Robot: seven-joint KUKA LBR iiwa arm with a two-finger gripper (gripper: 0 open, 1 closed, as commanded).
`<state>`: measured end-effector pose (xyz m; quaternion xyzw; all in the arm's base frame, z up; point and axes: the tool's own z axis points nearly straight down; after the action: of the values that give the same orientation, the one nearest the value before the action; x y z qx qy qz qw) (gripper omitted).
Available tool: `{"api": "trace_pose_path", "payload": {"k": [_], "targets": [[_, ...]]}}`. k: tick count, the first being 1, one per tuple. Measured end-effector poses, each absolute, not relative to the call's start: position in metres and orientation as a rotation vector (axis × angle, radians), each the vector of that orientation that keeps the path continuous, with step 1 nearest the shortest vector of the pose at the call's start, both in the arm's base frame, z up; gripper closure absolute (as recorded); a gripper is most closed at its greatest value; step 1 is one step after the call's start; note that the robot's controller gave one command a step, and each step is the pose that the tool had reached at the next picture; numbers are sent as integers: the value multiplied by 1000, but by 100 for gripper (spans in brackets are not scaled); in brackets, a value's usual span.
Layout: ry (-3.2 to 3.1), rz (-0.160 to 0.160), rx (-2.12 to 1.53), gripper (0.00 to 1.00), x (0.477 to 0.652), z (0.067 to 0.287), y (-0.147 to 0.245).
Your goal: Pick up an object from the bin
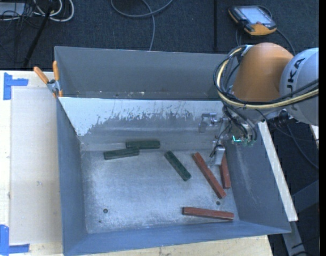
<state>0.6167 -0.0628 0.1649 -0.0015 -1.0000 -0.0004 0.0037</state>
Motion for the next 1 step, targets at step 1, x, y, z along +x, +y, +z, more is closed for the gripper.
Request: {"api": "trace_pose_path", "payload": {"k": [1], "targets": [[-3142,0,-3,0,618,170,-63]]}}
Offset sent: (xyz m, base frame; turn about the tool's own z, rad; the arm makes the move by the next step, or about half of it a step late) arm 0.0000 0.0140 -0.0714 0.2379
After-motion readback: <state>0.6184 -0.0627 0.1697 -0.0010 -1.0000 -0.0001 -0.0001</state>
